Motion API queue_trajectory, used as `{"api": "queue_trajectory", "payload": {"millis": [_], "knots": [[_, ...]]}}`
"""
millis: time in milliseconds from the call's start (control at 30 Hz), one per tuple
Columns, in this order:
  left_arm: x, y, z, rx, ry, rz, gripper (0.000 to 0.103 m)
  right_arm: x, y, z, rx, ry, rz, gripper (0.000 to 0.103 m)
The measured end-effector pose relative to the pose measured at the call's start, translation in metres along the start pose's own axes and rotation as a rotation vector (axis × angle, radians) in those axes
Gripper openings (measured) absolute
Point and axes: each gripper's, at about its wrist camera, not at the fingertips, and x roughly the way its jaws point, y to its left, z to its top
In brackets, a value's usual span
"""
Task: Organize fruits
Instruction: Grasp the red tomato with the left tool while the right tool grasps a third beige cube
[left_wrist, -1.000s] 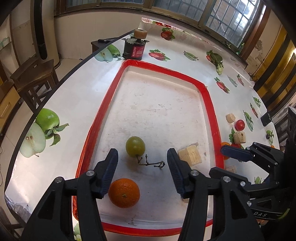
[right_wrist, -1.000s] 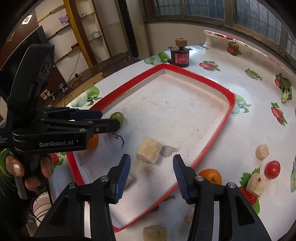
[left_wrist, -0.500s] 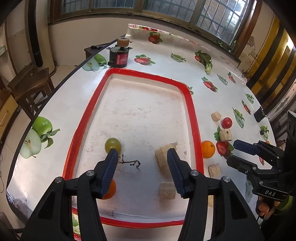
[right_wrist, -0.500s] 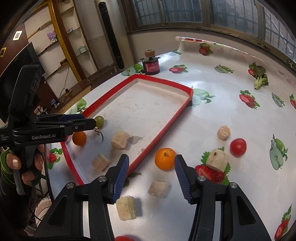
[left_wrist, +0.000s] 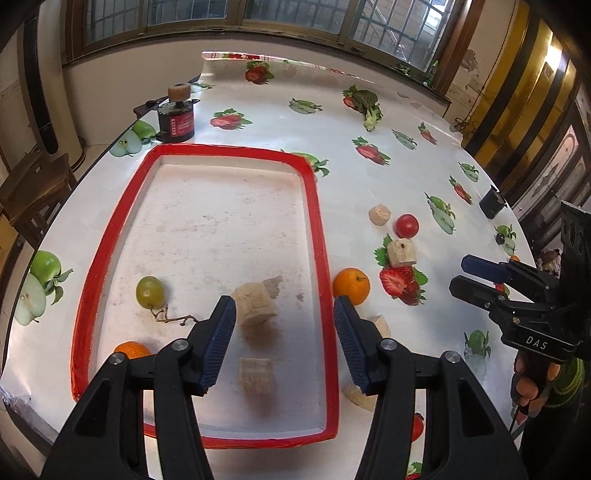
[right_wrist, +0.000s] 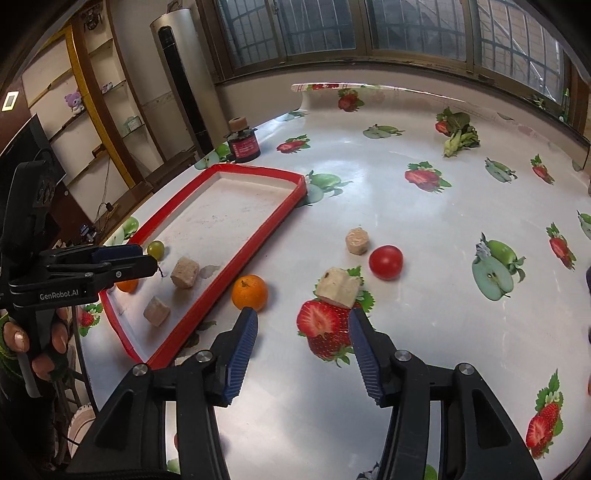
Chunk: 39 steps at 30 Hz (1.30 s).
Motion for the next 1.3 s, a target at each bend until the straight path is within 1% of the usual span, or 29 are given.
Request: {"api": "queue_trajectory", "payload": {"millis": [267, 500, 667, 933, 1000, 1033, 1067, 1167, 1300], "knots": [[0.007, -0.031, -0.001, 0.053, 0.016, -0.029, 0.054, -0.008, -0.022, -0.005, 0.035, -0.010, -0.020, 0.053], [0.014, -0.049, -0.004, 0.093, 0.038, -0.041, 0.054, -0.001, -0.030, -0.007, 0.050, -0.002, -0.017, 0.053], [0.016, -0.053, -0.005, 0.103, 0.048, -0.048, 0.054, 0.020, -0.028, -0.001, 0.047, 0.020, -0.004, 0.053], [0.027, -0.066, -0.001, 0.150, 0.066, -0.064, 0.054, 0.071, -0.030, 0.014, 0.071, 0.074, 0.006, 0.053], [0.031, -0.069, 0.001, 0.161, 0.073, -0.066, 0.054, 0.079, -0.034, 0.013, 0.087, 0.088, 0.021, 0.050], [0.034, -0.070, 0.002, 0.164, 0.078, -0.068, 0.054, 0.079, -0.035, 0.013, 0.092, 0.084, 0.043, 0.038], [0.037, -0.072, 0.003, 0.165, 0.083, -0.072, 0.054, 0.077, -0.036, 0.012, 0.092, 0.083, 0.042, 0.036], [0.047, -0.081, 0.011, 0.175, 0.094, -0.096, 0.053, 0.065, -0.042, 0.007, 0.079, 0.054, -0.005, 0.036], [0.066, -0.105, 0.025, 0.207, 0.105, -0.108, 0.053, 0.040, -0.068, 0.000, 0.127, 0.018, -0.043, 0.036]]}}
